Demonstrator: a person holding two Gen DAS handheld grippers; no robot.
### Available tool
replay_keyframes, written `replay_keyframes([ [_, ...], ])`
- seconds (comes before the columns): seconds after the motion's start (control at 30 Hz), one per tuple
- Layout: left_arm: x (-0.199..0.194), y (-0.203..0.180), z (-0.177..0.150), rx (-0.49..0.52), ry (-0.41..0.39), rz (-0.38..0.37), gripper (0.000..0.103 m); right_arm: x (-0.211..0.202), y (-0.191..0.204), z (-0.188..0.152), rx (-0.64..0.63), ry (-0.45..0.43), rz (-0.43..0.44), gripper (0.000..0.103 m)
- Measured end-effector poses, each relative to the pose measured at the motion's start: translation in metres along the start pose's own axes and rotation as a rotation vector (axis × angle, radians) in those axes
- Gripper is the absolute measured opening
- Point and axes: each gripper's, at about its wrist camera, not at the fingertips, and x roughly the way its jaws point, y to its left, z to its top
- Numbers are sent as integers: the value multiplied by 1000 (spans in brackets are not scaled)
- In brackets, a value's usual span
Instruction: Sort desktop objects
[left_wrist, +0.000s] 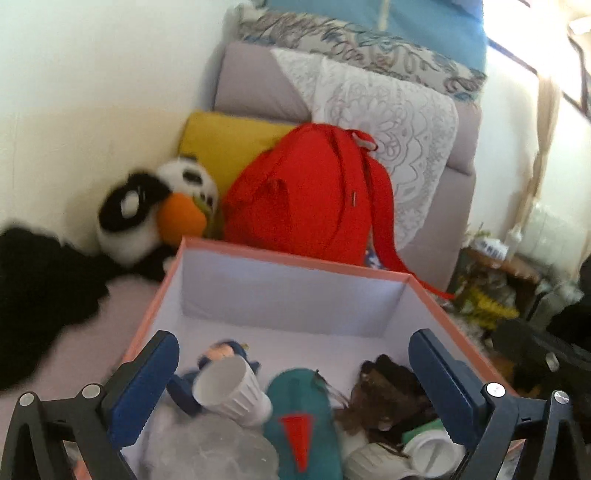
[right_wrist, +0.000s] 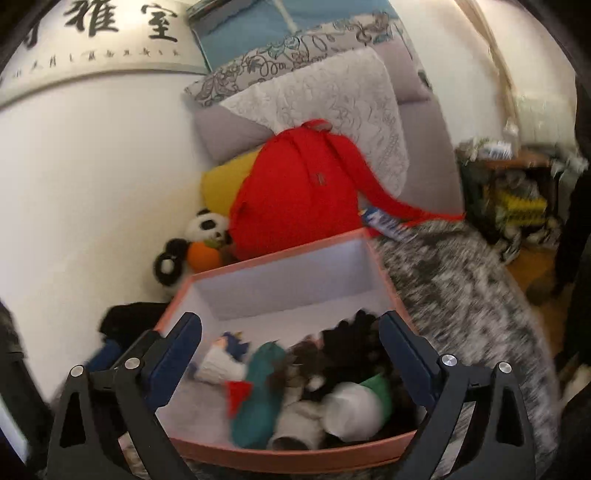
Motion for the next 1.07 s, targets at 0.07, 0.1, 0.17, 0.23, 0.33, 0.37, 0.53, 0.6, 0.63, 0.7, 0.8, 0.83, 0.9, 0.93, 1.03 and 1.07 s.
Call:
replay_keyframes([
  [0.07,1,-1,-2,6,3,10,103,-8,0,-8,13,6,30,99],
  [0.1,0,-3,-4,22,-1,20,103,-14,0,-13,14,7,36,99],
  [0.17,-3,-11,-6,57,-21,33,103,-26,0,-23,15,7,49,99],
  [0.23,-7,-19,-8,88,-31,22,103,-39,0,-33,15,8,60,99],
  [0.33,-5,-33,-11,145,0,15,103,-75,-7,-51,11,8,48,99],
  [0.37,-3,-38,-12,163,25,24,103,-85,-10,-55,17,7,39,99],
  [0.53,-9,-53,-15,208,20,35,103,-129,-27,-66,65,4,25,99],
  [0.6,-15,-58,-15,220,-4,36,103,-141,-34,-73,64,24,16,100],
  [0.63,-18,-60,-15,225,-14,35,103,-144,-36,-78,58,37,6,100],
  [0.7,-24,-63,-14,234,-34,34,103,-147,-40,-90,44,67,-17,100],
  [0.8,-30,-68,-15,252,-62,44,103,-147,-47,-103,50,110,-44,100],
  [0.83,-30,-69,-15,257,-64,48,103,-146,-50,-106,63,121,-44,100],
  [0.9,-30,-70,-16,265,-64,44,103,-142,-53,-108,86,140,-35,100],
  [0.93,-31,-71,-16,268,-66,44,103,-140,-53,-108,90,141,-30,100],
  [1.03,-31,-72,-18,277,-81,60,103,-139,-51,-108,88,139,-18,100],
  [1.07,-32,-72,-18,279,-85,66,103,-139,-50,-108,85,140,-18,100],
])
